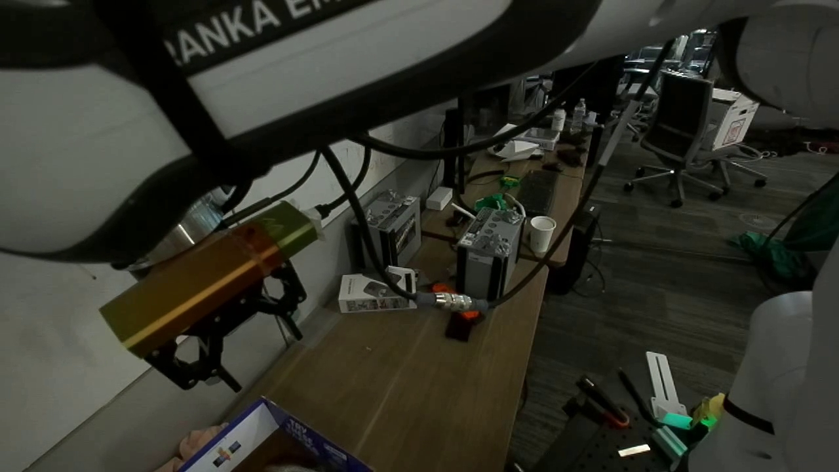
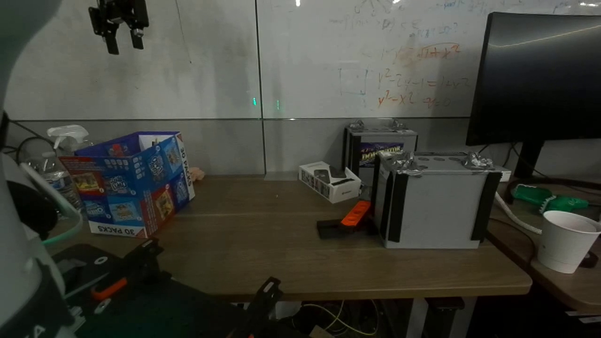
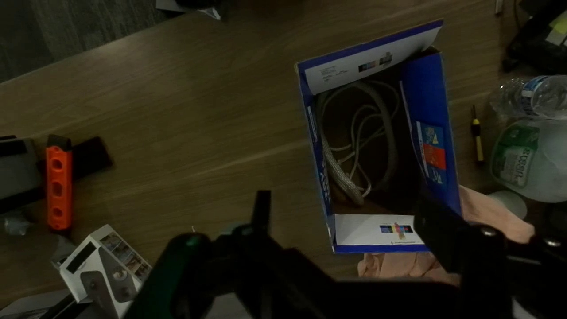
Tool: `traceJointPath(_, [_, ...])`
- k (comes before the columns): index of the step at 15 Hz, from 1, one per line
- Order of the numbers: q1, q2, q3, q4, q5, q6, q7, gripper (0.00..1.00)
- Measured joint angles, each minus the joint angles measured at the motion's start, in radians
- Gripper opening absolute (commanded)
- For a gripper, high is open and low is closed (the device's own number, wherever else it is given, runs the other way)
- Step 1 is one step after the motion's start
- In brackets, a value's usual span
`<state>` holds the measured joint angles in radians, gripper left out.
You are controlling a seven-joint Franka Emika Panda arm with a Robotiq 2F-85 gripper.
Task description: Put the ropes in the blue box.
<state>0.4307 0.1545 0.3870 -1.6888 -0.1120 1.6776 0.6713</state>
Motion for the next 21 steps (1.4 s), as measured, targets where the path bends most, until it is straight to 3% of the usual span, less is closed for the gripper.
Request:
traceJointPath(5, [-0.032,-0.100,-0.044,-0.104,-0.010,0.001,-0.077,1.00])
traceJointPath(13, [-0.188,-0.449,-0.200,-0.478,0.127,0.064,-0.508,1.00])
traceJointPath(21, [-0.298,-0.881,-0.297,-0.838,0.126,0.122,-0.561,1.00])
